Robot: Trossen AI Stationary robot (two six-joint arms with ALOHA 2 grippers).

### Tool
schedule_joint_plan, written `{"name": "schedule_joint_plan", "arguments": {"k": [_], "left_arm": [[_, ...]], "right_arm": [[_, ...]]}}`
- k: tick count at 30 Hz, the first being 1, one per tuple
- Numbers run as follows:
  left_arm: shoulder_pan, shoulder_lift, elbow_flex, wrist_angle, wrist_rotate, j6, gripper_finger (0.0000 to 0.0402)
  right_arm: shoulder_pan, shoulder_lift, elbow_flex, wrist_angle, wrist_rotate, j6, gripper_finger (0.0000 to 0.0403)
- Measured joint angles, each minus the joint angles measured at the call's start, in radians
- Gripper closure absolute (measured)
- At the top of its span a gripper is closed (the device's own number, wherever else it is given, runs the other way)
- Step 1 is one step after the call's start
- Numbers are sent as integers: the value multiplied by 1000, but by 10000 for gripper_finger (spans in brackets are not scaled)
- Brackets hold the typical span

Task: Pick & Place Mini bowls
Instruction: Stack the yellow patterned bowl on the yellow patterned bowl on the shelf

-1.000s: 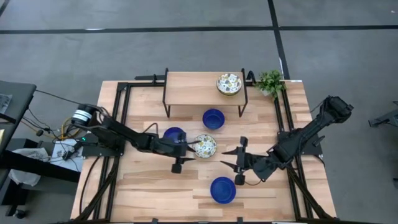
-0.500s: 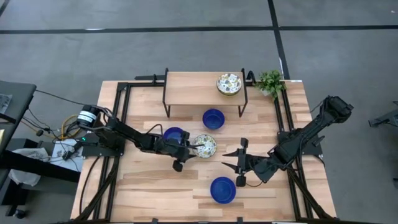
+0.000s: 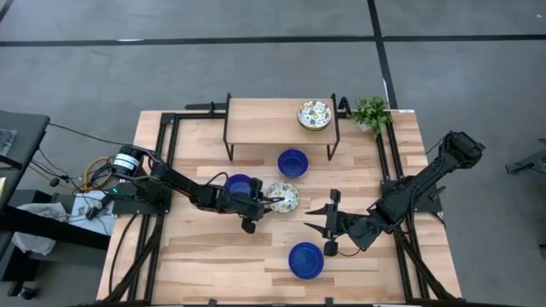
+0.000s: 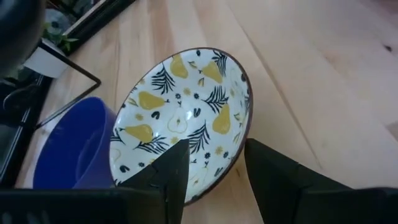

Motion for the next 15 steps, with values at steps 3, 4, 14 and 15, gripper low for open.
{"name": "schedule_joint_plan", "arguments": {"k": [3,4,14,15], "left_arm": [[3,0,0,-16,17,0,247],[5,0,0,-26,26,-1,247],[25,71,0,-29,30,39,247],[27,71,0,-27,30,46,247]], "right_arm": [[0,0,0,0,0,0,278],[0,0,0,0,0,0,278],[0,0,0,0,0,0,278],[0,0,0,0,0,0,278]]}}
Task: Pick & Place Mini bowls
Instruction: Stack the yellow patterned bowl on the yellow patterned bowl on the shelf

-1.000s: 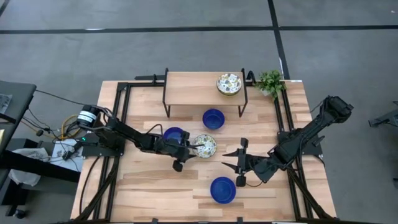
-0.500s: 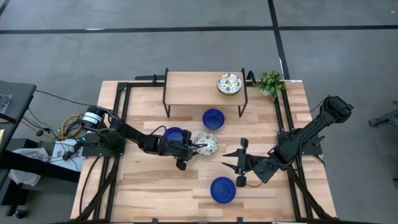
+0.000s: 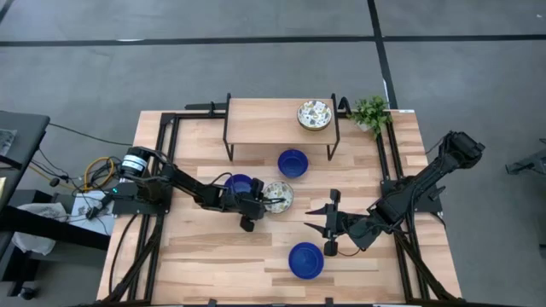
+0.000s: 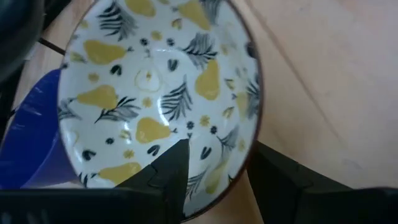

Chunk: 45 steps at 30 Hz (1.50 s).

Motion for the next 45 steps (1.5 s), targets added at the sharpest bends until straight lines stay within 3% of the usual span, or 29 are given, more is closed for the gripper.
{"name": "schedule_joint_plan", "arguments": {"k": [6,14,27,38,45], "left_arm": [[-1,0,0,33,2,7,247],[-3,0,1,55,91,-1,256],[-8,-2,1,88,95,-2,389],[-89,-2,6,130,100,-12,388],[-152,-2,6,122,34,-25,389]], "right_arm": [[0,0,0,0,0,0,278],[0,0,0,0,0,0,278],[0,0,0,0,0,2,278],[0,0,0,5,3,35,278],[-15,0,0,32,3,36,278]]}}
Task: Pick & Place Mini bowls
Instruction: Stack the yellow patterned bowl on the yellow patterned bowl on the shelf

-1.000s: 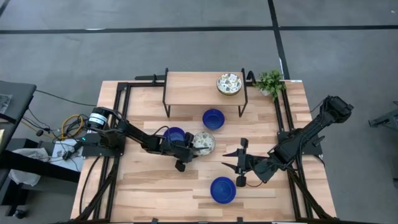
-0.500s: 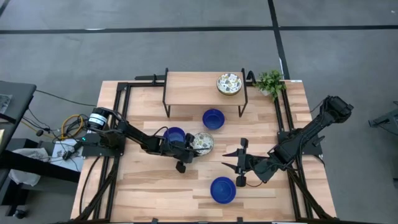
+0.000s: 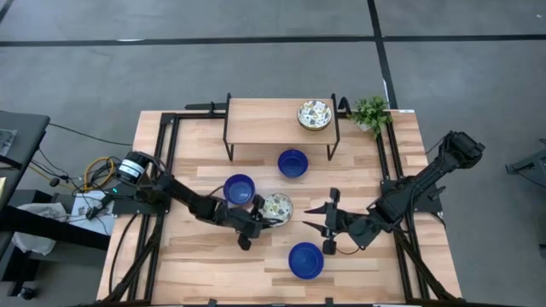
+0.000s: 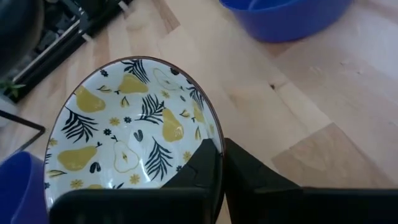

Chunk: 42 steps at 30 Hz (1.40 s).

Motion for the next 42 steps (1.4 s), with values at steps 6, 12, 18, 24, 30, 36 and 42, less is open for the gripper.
{"name": "schedule_joint_plan", "arguments": {"k": [6,12,18,24,30,36,42], "left_arm": [[-10,0,6,-1,-21,22,390],[-10,0,22,-1,-25,24,389],[-12,0,34,-8,-25,24,389],[-21,0,34,-22,-32,24,389],[-26,-36,34,-58,-32,-3,389],[-38,-162,35,-152,-34,-5,389],[-65,-281,35,-249,-18,40,390]], "right_arm": [[-20,0,0,0,0,1,278],[-27,0,0,0,1,25,278],[-27,0,0,0,1,36,278],[-29,0,0,0,1,53,278],[-64,-6,33,-63,-24,112,278],[-150,-8,177,-334,-160,255,278],[-247,-7,286,-511,-214,321,278]]}}
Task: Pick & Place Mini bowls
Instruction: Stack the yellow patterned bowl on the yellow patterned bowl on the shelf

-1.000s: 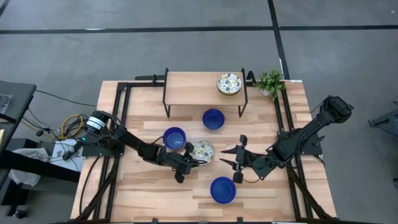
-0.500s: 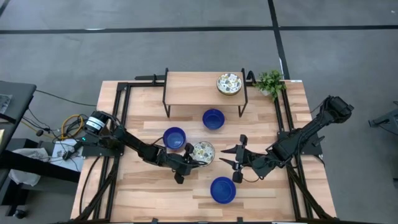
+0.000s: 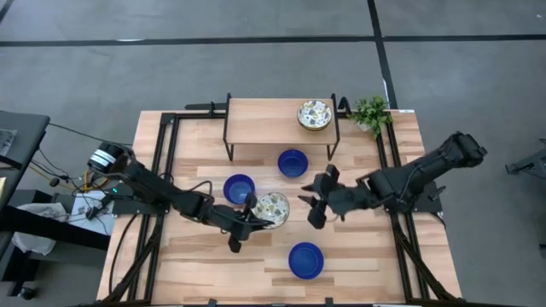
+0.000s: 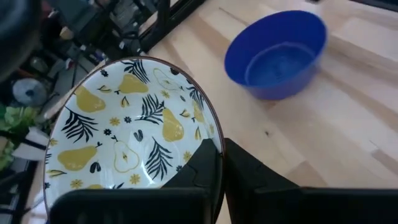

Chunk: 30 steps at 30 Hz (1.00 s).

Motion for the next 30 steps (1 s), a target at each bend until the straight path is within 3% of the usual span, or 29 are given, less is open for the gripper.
{"name": "schedule_joint_plan", "arguments": {"k": [7,11,30], "left_arm": [[-2,-48,0,-33,147,19,390],[-4,-41,0,-32,174,39,390],[1,-28,-1,-59,139,28,390]], "right_arm": [[-160,0,81,-7,-269,-2,278],[-230,19,106,-79,-394,-5,282],[-228,349,376,-199,-566,-96,285]]}}
